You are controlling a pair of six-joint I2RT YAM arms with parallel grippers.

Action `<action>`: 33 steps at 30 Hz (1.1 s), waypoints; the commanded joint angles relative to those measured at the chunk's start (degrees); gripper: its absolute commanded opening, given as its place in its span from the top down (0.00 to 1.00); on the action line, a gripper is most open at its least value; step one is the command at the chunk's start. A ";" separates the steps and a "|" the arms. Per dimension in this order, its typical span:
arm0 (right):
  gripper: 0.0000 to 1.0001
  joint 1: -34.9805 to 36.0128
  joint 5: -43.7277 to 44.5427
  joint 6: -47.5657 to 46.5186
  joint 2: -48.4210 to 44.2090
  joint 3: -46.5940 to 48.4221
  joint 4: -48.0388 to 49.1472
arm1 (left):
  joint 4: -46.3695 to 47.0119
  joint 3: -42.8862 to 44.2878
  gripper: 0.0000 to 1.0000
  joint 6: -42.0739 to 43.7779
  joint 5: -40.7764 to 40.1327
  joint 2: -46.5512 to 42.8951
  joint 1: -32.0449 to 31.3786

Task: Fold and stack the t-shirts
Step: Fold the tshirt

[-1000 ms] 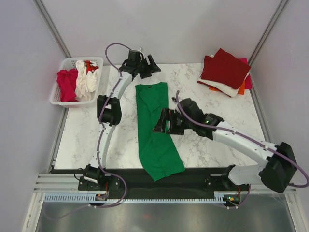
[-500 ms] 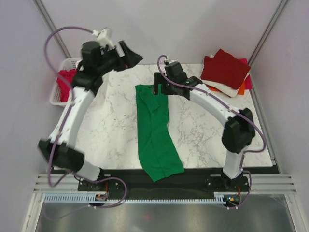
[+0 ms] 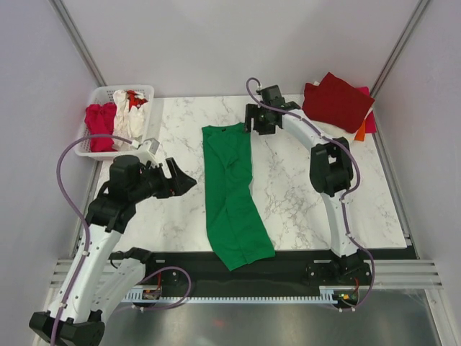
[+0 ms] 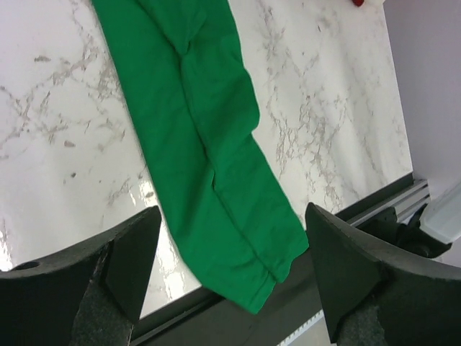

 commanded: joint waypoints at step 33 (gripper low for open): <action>1.00 -5.22 7.00 19.59 23.96 13.67 22.79 | -6.07 -7.71 0.12 3.58 -0.41 -9.55 -0.13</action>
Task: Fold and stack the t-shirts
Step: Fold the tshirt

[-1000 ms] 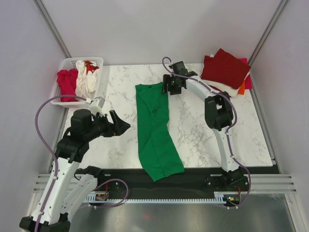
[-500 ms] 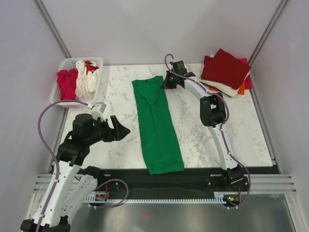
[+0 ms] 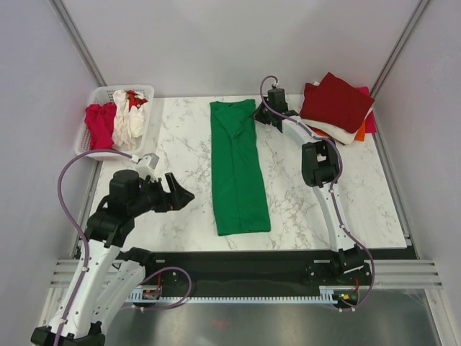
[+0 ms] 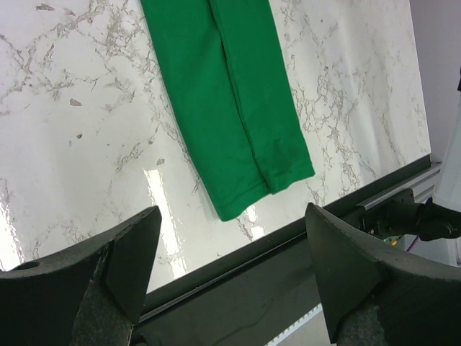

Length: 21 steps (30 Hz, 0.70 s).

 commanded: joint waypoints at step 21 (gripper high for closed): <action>0.10 -3.55 -3.32 -2.38 -38.95 -44.85 5.70 | 0.16 -9.22 0.12 2.29 0.05 16.16 -13.15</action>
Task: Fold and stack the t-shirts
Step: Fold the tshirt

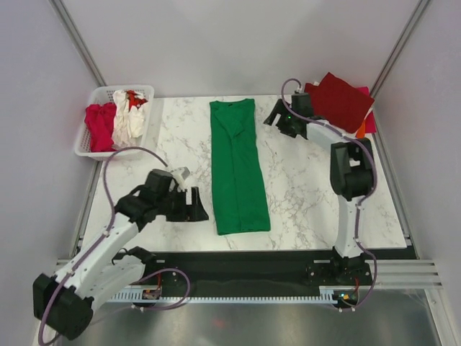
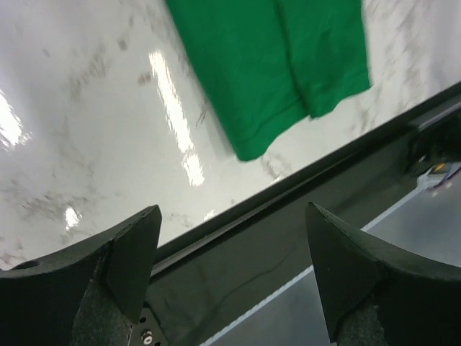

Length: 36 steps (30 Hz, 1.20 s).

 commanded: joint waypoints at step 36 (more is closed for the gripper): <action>0.27 15.06 -8.77 4.09 -56.19 -77.86 4.85 | 37.19 -22.85 0.36 -32.21 -19.60 3.69 -17.98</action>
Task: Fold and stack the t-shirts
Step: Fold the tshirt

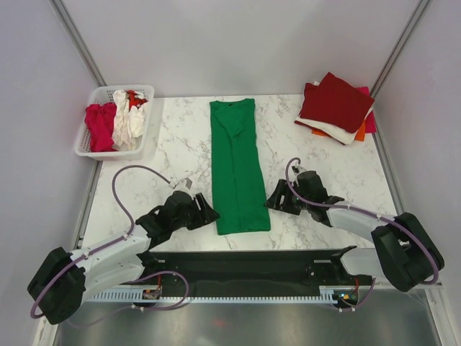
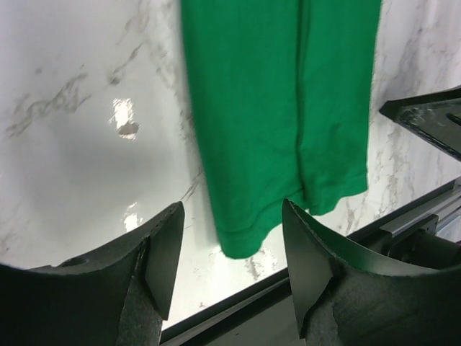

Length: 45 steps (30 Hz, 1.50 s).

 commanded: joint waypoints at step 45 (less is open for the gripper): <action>1.00 17.29 6.25 10.14 -18.62 -4.35 -22.65 | -18.18 9.18 0.98 -3.62 1.00 -0.85 -9.02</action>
